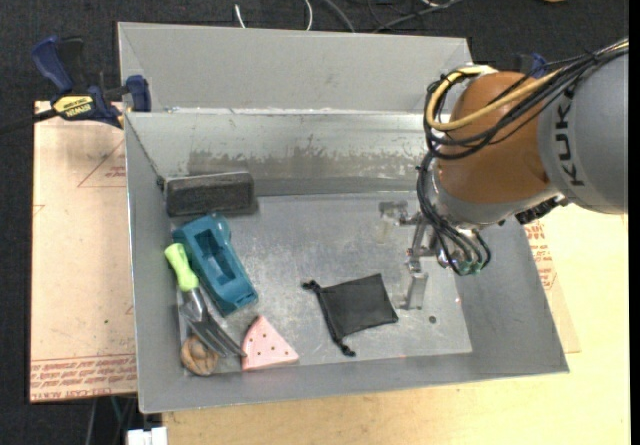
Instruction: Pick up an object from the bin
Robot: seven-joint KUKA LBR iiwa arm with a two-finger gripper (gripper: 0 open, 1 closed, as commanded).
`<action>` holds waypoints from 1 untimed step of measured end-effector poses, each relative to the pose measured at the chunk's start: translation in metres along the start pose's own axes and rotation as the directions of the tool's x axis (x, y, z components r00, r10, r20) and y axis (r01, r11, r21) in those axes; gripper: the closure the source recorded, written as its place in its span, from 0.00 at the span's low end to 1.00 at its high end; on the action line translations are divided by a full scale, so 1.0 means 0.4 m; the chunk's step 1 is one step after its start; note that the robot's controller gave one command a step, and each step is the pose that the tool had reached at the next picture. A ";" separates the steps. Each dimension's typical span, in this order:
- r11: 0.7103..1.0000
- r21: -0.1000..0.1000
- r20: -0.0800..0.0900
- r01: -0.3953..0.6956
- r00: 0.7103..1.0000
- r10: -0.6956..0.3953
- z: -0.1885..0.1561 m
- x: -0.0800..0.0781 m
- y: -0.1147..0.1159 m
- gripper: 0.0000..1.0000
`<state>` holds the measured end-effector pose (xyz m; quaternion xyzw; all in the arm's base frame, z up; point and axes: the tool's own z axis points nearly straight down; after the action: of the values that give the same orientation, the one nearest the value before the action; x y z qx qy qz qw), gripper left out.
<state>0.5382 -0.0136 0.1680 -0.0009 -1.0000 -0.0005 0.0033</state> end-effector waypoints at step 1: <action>1.000 0.001 0.007 0.001 1.000 -0.001 -0.010 -0.004 0.000 0.00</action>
Offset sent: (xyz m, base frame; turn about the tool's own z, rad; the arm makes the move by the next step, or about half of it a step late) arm -0.0159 0.0020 -0.0980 -0.1052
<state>0.5400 -0.0137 0.1720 -0.0006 -1.0000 -0.0002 -0.0004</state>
